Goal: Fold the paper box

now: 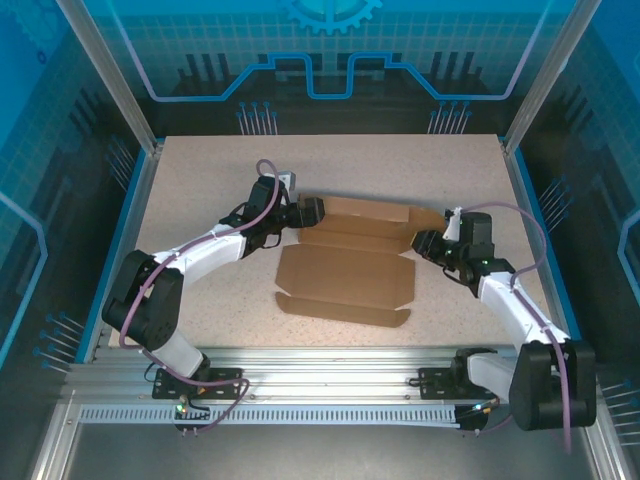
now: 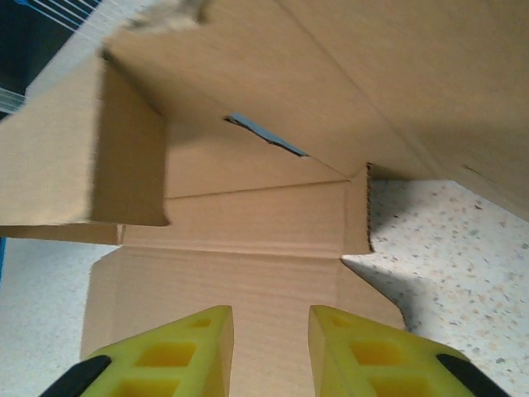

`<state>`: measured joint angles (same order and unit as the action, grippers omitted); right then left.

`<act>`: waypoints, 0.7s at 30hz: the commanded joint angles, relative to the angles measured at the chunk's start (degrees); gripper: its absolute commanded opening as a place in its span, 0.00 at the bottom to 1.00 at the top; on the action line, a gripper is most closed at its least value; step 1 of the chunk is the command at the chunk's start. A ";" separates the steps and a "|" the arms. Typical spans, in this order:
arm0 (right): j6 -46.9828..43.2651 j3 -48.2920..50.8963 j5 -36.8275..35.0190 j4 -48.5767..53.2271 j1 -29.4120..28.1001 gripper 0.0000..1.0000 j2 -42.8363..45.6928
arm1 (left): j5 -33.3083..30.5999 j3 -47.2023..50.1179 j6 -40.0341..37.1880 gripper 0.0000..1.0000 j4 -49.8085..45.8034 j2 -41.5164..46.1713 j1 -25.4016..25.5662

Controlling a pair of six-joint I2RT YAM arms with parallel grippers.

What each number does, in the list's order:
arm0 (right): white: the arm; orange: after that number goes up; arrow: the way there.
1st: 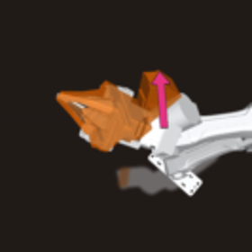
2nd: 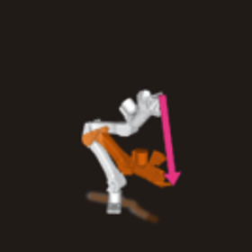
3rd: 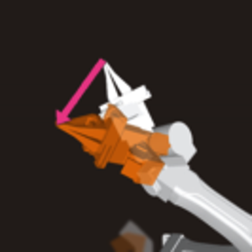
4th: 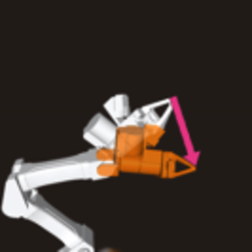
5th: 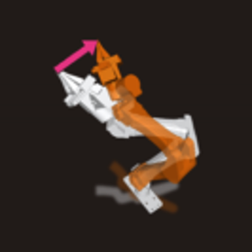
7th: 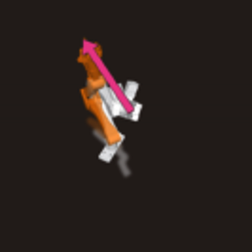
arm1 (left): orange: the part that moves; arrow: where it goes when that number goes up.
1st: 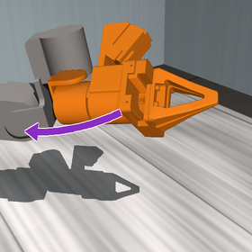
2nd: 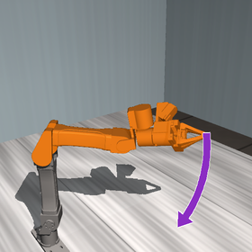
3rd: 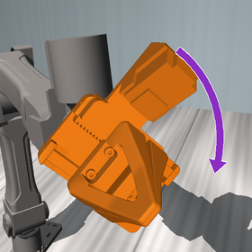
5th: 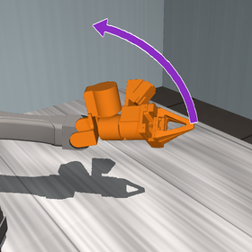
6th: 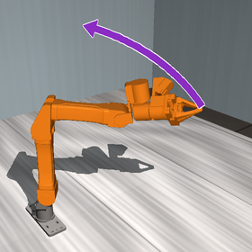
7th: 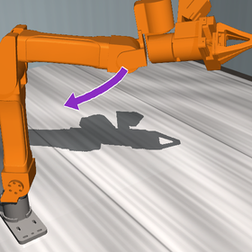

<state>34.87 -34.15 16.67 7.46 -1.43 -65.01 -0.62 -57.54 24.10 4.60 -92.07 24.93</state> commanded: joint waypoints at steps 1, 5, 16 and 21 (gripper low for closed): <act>-0.24 0.38 -3.36 -3.19 0.34 0.30 -3.09 | -1.75 0.24 -0.59 0.99 -5.90 0.14 0.29; -0.16 0.15 -4.77 -6.49 -0.61 0.29 -7.26 | -1.93 -0.19 -0.89 0.99 -6.41 0.06 0.34; 1.20 -0.91 -9.81 -12.86 -4.43 0.30 -14.09 | -2.00 -0.14 -1.37 0.99 -6.83 0.93 0.28; 1.60 -1.17 -12.63 -12.85 -6.38 0.30 -15.48 | -1.84 -0.38 -1.26 0.99 -7.10 0.84 0.30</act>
<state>35.40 -34.61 6.98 -6.17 -6.35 -79.11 -0.71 -57.63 24.03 3.05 -91.39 24.93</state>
